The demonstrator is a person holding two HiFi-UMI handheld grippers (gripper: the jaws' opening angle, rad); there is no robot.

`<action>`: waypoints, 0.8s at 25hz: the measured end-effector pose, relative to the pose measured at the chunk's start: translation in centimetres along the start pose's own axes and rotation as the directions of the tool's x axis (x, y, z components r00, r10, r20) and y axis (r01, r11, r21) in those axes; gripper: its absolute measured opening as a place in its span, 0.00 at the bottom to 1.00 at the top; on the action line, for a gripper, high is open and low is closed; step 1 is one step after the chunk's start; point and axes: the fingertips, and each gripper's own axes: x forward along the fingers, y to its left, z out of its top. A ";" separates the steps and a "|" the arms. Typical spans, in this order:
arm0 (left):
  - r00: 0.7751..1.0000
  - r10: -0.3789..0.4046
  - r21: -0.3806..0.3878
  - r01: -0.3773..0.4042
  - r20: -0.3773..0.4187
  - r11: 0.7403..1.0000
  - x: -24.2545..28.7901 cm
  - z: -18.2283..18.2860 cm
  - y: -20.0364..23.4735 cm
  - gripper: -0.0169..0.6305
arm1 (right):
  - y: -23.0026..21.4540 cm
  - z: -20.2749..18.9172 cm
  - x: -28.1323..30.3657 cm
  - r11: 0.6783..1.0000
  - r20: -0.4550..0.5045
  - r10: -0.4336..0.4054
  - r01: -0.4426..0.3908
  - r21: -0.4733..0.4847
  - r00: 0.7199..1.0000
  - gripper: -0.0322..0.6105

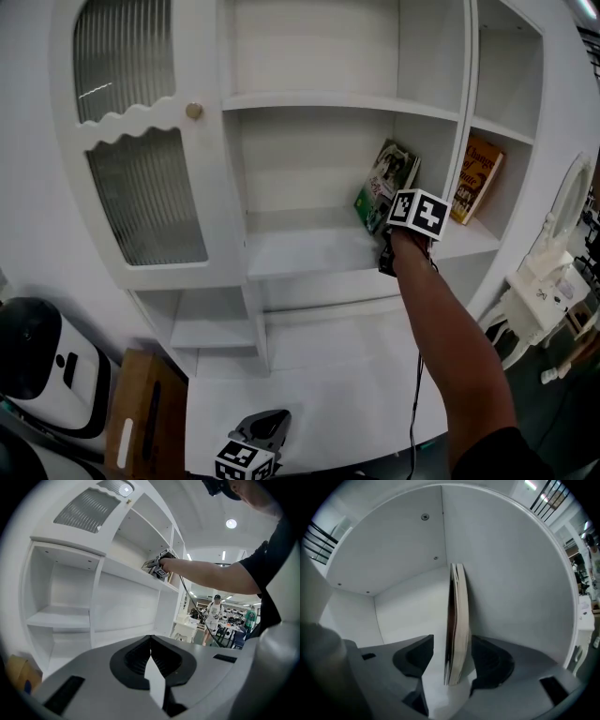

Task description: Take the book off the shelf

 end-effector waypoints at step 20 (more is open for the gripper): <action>0.995 0.091 -0.052 -0.090 0.025 0.995 -1.6 -0.5 2.0 0.04 | -0.4 1.4 3.9 0.998 0.080 0.049 -0.052 0.029 0.996 0.18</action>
